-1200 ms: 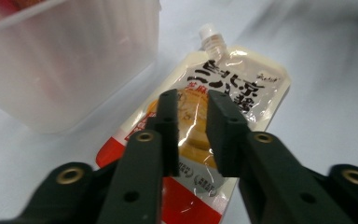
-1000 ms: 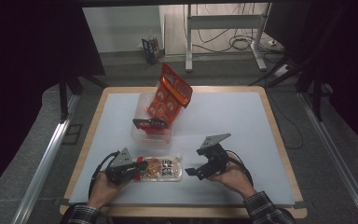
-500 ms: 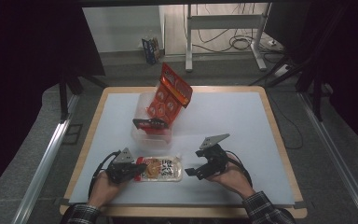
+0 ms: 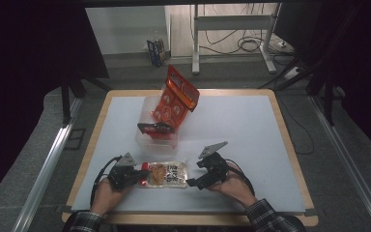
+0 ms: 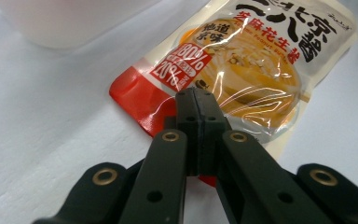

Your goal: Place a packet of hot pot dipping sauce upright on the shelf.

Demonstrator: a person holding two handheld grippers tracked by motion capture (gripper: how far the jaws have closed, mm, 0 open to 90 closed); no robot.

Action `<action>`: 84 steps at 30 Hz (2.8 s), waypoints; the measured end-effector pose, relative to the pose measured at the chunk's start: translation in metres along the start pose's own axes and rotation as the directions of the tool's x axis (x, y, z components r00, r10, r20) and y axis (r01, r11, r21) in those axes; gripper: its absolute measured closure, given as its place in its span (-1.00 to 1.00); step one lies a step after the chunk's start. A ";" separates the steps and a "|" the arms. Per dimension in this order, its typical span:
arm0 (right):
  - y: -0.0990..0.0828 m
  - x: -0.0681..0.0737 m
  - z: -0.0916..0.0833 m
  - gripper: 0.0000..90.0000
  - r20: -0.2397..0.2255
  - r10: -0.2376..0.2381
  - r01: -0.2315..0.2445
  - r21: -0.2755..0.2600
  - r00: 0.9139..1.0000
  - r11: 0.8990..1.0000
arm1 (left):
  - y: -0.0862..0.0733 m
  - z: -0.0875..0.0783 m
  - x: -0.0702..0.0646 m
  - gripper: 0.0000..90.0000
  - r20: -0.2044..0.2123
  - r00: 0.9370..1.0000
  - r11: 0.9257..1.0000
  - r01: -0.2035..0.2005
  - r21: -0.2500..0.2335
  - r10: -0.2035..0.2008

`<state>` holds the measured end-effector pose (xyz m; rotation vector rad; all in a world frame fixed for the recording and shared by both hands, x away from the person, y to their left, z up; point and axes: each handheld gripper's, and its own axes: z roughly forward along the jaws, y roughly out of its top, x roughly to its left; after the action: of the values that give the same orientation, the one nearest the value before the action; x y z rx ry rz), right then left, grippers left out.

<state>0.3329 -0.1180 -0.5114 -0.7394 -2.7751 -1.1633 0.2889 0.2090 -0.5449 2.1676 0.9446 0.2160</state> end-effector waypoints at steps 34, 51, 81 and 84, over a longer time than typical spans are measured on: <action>0.029 0.001 0.039 0.46 -0.191 0.132 -0.157 -0.118 0.973 0.981 | -0.001 -0.004 -0.001 1.00 -0.013 1.000 1.000 0.002 0.010 -0.002; 0.051 0.016 0.008 0.77 -0.185 0.036 -0.066 -0.157 0.982 0.985 | -0.001 -0.027 -0.015 0.18 -0.029 0.999 0.993 -0.031 -0.112 0.027; 0.068 -0.002 -0.075 0.78 -0.106 0.014 -0.042 -0.271 0.994 0.962 | -0.001 -0.033 -0.013 -0.26 -0.050 0.999 0.986 -0.009 -0.165 0.001; 0.072 -0.005 -0.082 0.78 -0.096 0.014 -0.041 -0.284 0.995 0.958 | -0.001 -0.033 -0.013 -0.37 -0.050 0.999 0.985 -0.006 -0.171 -0.003</action>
<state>0.3581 -0.1324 -0.4061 -0.7194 -2.5418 -1.5714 0.2655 0.2197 -0.5208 2.0131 0.9180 0.3417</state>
